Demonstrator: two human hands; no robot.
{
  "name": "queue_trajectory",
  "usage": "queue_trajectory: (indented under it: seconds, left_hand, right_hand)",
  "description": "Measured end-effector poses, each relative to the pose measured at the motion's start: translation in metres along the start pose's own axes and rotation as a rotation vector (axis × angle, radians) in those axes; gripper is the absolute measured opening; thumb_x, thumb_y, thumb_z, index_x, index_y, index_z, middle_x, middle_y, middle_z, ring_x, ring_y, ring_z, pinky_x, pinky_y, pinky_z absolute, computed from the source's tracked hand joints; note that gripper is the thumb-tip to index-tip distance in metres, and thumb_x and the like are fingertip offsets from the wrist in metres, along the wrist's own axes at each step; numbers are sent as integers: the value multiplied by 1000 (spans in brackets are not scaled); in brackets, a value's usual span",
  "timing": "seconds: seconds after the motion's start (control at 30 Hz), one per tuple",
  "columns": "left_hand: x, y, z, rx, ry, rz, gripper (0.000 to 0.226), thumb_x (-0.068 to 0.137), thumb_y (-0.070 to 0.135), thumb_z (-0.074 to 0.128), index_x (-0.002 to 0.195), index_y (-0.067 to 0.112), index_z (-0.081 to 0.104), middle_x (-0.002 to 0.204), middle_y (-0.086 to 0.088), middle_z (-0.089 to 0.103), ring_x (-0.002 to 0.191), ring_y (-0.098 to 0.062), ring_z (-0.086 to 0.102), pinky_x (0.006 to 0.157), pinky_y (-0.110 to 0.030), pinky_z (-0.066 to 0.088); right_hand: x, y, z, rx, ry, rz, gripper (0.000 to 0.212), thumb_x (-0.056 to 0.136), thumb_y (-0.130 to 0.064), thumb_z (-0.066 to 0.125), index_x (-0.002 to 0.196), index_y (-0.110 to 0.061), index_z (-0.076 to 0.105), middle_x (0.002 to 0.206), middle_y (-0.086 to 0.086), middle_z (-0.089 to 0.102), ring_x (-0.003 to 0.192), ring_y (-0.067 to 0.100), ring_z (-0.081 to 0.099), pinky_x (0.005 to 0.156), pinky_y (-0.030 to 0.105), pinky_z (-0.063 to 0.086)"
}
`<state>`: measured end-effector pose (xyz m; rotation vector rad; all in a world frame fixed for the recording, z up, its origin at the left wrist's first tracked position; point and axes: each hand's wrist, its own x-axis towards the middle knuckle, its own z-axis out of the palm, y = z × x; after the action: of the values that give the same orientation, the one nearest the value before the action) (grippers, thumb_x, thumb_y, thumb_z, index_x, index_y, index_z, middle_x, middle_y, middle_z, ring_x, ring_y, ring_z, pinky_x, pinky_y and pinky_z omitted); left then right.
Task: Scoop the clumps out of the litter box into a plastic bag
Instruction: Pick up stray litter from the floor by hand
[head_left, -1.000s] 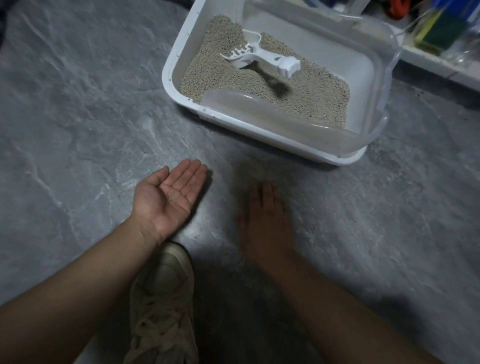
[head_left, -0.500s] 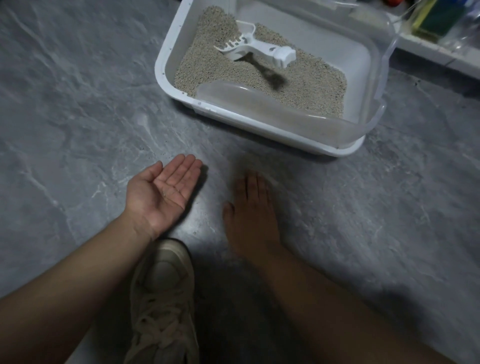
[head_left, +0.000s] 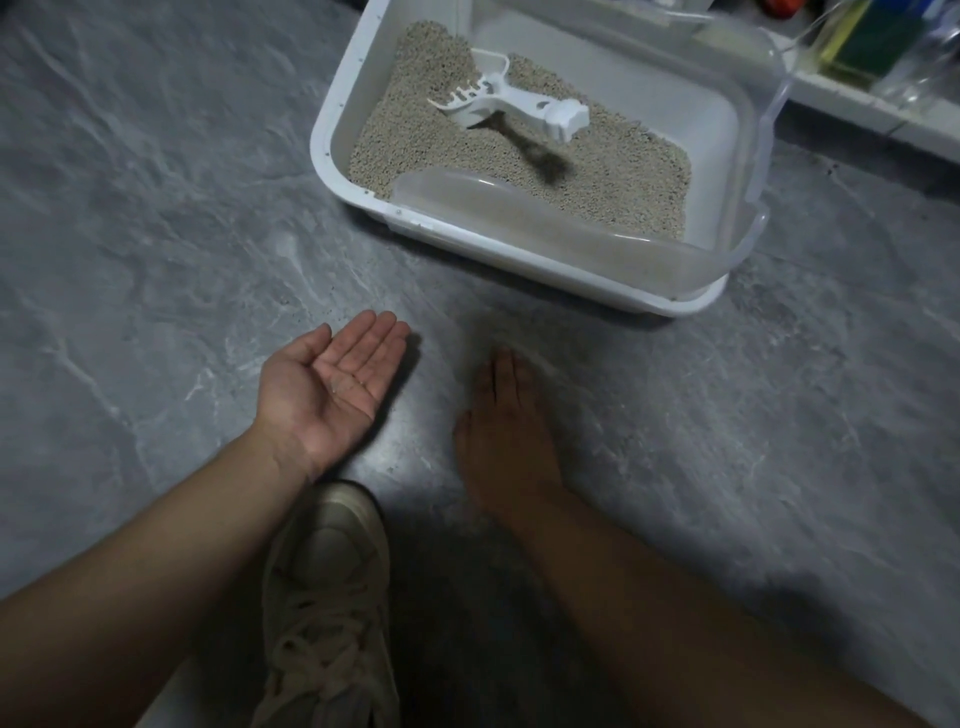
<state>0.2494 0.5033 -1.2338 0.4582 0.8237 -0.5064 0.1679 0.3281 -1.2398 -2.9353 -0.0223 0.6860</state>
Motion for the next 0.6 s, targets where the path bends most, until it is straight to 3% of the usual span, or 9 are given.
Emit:
queue_trajectory:
  seconds: [0.17,0.3,0.43,0.6]
  left_hand:
    - [2,1,-2,-1,-9,0,44,104,24,39,124,-6,64,125,-25,70,111,-41,71,84,-49,62]
    - [3,1,-4,-4,-15,-8,44,104,24,40,121,-7,66,126,-25,69,112,-41,70,83,-49,62]
    - [5,4,-5,-11,-13,-5,46,104,24,40,118,-8,69,126,-25,69,113,-41,70,85,-49,62]
    - [6,8,-7,-9,-22,-12,50,104,25,39,105,-9,76,126,-24,69,113,-41,70,86,-48,62]
  right_hand:
    - [34,6,-17,93,85,74,66,101,-24,35,157,0,10,165,20,7,152,34,9,123,42,10]
    - [45,3,-15,63,17,-17,67,96,-7,33,156,1,5,165,19,4,152,35,3,122,43,10]
    - [37,1,-14,32,0,-109,65,96,-6,36,156,2,11,164,23,4,151,38,4,122,43,12]
    - [60,1,-32,76,92,39,65,98,-19,39,156,-3,16,165,22,5,152,37,5,121,45,12]
